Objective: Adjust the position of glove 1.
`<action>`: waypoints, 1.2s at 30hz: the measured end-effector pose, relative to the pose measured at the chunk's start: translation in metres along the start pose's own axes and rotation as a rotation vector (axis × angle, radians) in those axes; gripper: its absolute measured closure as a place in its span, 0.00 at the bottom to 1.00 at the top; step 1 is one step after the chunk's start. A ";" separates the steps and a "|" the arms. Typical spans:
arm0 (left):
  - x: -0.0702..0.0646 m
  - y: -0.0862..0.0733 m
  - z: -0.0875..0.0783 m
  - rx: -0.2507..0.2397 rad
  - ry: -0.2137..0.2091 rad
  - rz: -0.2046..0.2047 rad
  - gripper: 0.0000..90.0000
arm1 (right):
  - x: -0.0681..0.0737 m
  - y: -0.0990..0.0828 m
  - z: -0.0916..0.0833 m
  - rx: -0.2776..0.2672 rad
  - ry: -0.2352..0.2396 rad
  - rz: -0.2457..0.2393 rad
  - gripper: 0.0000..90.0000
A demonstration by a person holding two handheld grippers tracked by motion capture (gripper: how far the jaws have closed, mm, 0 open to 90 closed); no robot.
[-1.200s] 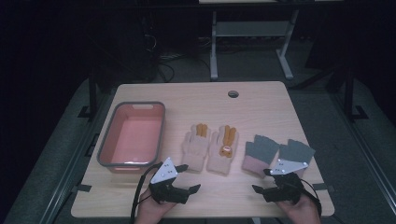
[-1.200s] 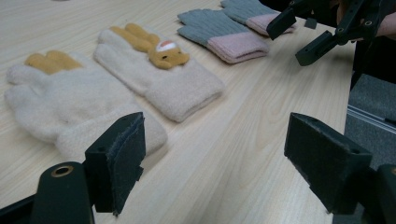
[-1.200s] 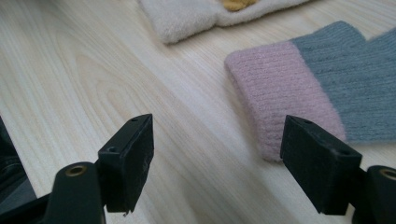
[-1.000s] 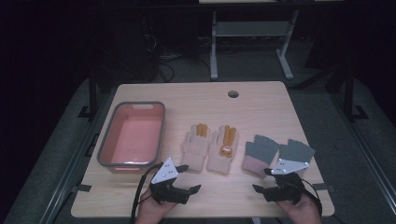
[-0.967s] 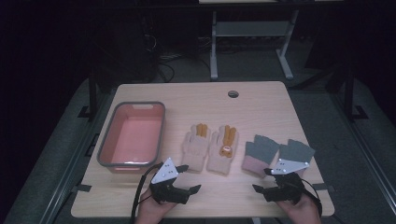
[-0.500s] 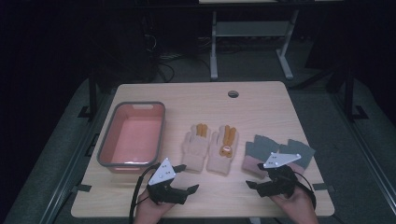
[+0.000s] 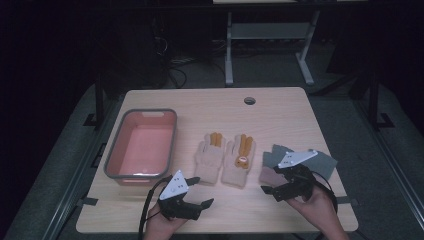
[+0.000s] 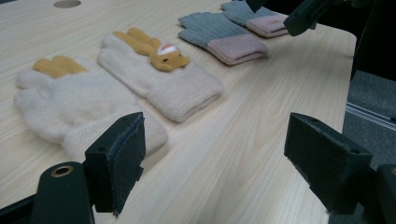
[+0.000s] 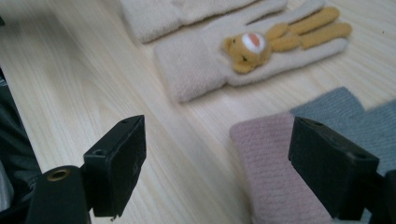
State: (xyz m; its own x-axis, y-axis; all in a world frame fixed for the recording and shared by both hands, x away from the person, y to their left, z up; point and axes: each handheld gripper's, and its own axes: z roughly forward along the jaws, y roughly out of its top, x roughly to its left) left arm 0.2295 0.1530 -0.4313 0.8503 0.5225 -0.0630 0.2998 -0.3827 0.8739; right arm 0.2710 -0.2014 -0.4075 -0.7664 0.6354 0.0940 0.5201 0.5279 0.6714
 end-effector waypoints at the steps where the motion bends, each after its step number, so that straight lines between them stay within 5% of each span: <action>1: 0.000 0.000 0.000 -0.003 0.001 -0.001 0.23 | -0.001 0.002 0.000 0.003 0.001 -0.001 0.21; 19: 0.001 0.001 -0.002 -0.008 -0.001 0.004 0.23 | -0.006 0.052 0.007 0.066 0.017 -0.063 0.22; 36: 0.001 0.001 -0.002 -0.016 0.000 0.003 0.23 | -0.011 0.087 0.039 0.134 0.039 -0.103 0.28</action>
State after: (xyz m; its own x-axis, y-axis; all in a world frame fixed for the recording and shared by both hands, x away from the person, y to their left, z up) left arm 0.2298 0.1543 -0.4294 0.8513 0.5211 -0.0607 0.2906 -0.3721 0.8816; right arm 0.3393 -0.1408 -0.3792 -0.8311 0.5529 0.0595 0.4811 0.6612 0.5756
